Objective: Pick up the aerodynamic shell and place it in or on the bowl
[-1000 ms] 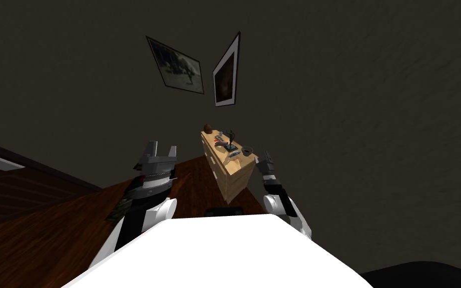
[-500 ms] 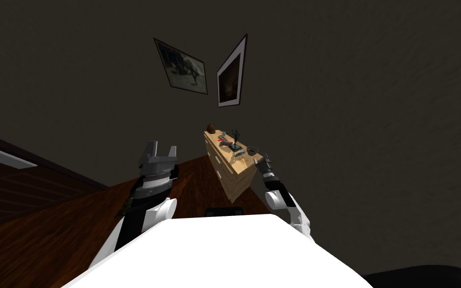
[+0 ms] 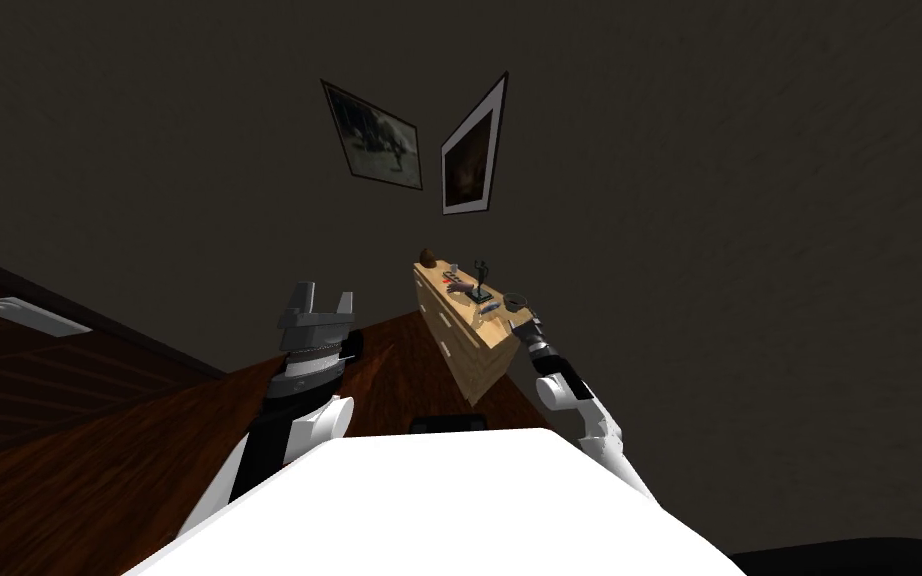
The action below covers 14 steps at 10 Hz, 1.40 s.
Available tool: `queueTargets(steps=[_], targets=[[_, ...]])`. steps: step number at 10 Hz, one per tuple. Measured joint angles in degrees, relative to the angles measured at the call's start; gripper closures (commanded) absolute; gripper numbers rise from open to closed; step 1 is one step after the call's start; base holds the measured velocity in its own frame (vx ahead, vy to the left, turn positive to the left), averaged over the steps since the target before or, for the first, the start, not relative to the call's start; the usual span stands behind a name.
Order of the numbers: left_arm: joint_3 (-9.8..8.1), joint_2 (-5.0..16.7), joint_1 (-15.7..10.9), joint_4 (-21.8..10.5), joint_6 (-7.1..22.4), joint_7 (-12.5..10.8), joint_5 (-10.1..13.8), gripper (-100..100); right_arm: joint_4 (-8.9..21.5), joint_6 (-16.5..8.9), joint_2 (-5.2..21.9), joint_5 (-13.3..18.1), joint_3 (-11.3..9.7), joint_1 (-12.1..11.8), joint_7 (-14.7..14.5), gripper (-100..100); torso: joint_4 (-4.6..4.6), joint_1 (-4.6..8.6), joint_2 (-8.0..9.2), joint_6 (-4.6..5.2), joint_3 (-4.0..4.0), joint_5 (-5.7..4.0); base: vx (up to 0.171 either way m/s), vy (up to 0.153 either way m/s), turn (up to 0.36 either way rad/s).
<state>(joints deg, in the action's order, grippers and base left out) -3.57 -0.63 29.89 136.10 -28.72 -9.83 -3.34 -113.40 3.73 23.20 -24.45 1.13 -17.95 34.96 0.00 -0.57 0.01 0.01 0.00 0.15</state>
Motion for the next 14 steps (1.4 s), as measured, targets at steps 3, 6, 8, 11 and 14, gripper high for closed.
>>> queueTargets(steps=[3, 6, 8, 11, 14], targets=[[0.0, 0.0, 0.0, 0.0, 0.0, 0.0, 0.0, 0, 4.2, -4.2, 2.5, -4.3, 0.7, 3.1, 4.6, -100, 0.0, -0.03, -0.01, -0.01, 0.0, 0.0, -0.008, 0.153, 0.006], [-0.01, 0.0, 0.0, 0.0, 0.0, 0.0, 0.0, 0, 6.4, -7.1, 5.3, -8.3, 1.6, 4.3, 8.9, -100, 0.0, 0.29, -0.03, 0.0, -0.01, -0.07, 0.0, 0.085, 0.005], [0.0, 0.0, 0.0, 0.0, 0.0, 0.0, 0.0, 0, 8.6, -9.8, 6.5, -10.8, 2.2, 5.9, 12.0, -100, -0.01, 0.04, -0.04, 0.0, -0.02, -0.02, 0.005, 0.158, 0.004], [-0.01, 0.0, 0.0, 0.0, 0.0, 0.0, 0.0, 0, 10.5, -13.1, 8.5, -14.2, 3.1, 7.2, 16.2, -100, -0.01, 0.28, -0.08, 0.0, -0.04, -0.06, 0.016, 0.086, 0.005], [0.0, 0.0, 0.0, 0.0, 0.0, 0.0, 0.0, 0, 13.7, -16.7, 11.5, -18.5, 3.9, 8.9, 21.2, -100, -0.02, 0.15, -0.1, 0.01, -0.05, -0.03, 0.019, 0.107, 0.001]])
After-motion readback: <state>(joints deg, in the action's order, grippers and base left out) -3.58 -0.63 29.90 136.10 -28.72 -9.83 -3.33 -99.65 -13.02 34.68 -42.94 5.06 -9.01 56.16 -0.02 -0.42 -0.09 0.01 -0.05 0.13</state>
